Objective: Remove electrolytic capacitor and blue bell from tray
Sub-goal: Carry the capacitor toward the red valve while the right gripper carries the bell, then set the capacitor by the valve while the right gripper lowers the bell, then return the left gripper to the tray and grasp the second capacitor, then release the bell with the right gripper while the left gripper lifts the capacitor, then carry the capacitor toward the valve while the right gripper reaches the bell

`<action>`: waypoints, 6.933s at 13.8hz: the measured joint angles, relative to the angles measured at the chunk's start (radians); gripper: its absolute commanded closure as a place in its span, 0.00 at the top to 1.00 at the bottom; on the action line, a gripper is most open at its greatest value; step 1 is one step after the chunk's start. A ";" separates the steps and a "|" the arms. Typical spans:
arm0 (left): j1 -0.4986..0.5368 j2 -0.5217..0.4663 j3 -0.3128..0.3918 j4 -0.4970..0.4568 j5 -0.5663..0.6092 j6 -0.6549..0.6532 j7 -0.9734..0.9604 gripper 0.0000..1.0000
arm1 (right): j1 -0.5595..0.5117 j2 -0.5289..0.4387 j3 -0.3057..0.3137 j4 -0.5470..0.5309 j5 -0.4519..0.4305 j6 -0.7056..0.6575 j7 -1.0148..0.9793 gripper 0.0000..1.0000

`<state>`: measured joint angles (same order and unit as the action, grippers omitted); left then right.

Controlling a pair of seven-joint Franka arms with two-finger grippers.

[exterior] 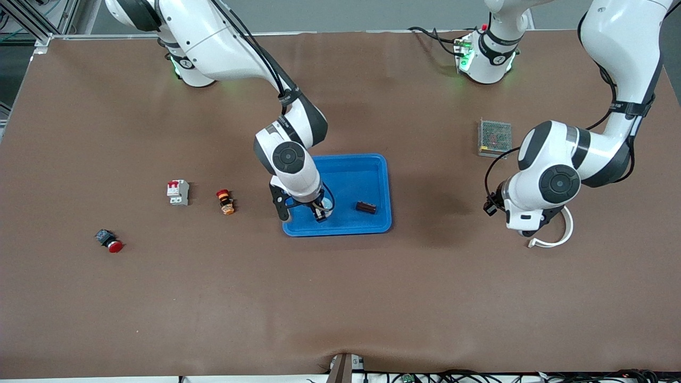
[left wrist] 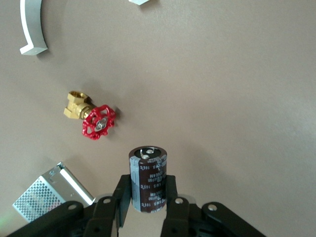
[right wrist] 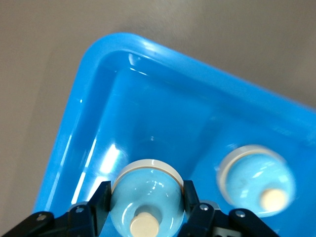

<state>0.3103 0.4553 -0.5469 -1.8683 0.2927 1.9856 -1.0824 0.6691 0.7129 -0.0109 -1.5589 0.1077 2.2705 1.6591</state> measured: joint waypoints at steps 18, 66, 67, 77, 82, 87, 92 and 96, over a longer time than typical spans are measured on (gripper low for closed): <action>0.142 0.194 0.004 0.004 0.312 0.159 0.025 1.00 | -0.475 -0.269 -0.019 -0.277 -0.081 -0.084 -1.319 0.00; -0.494 0.433 -0.070 0.352 0.221 0.262 -0.915 0.00 | -0.555 -0.292 -0.006 -0.341 0.192 -0.095 -1.104 1.00; -0.489 0.422 -0.078 0.356 0.221 0.239 -0.914 0.00 | -0.558 -0.293 -0.009 -0.341 0.192 -0.098 -1.098 1.00; 0.056 0.314 -0.521 0.182 0.224 -0.028 -0.688 0.00 | -0.544 -0.362 0.003 -0.339 0.194 -0.115 -0.751 1.00; 0.269 0.226 -0.589 0.010 0.224 -0.061 -0.520 0.00 | -0.384 -0.366 0.007 -0.354 0.179 -0.075 -0.367 1.00; 0.372 0.213 -0.588 -0.061 0.225 -0.115 -0.396 0.00 | -0.259 -0.364 0.009 -0.403 0.177 0.018 -0.123 1.00; 0.490 0.213 -0.587 -0.170 0.330 -0.120 -0.277 0.00 | -0.137 -0.343 0.010 -0.429 0.130 0.084 0.111 1.00; 0.539 0.213 -0.584 -0.216 0.349 -0.121 -0.174 0.00 | -0.045 -0.279 0.010 -0.429 -0.037 0.125 0.350 1.00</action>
<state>0.8493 0.6680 -1.1313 -2.0843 0.6420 1.8649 -1.2566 0.6236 0.4336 -0.0010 -1.9883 0.0708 2.3956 2.0092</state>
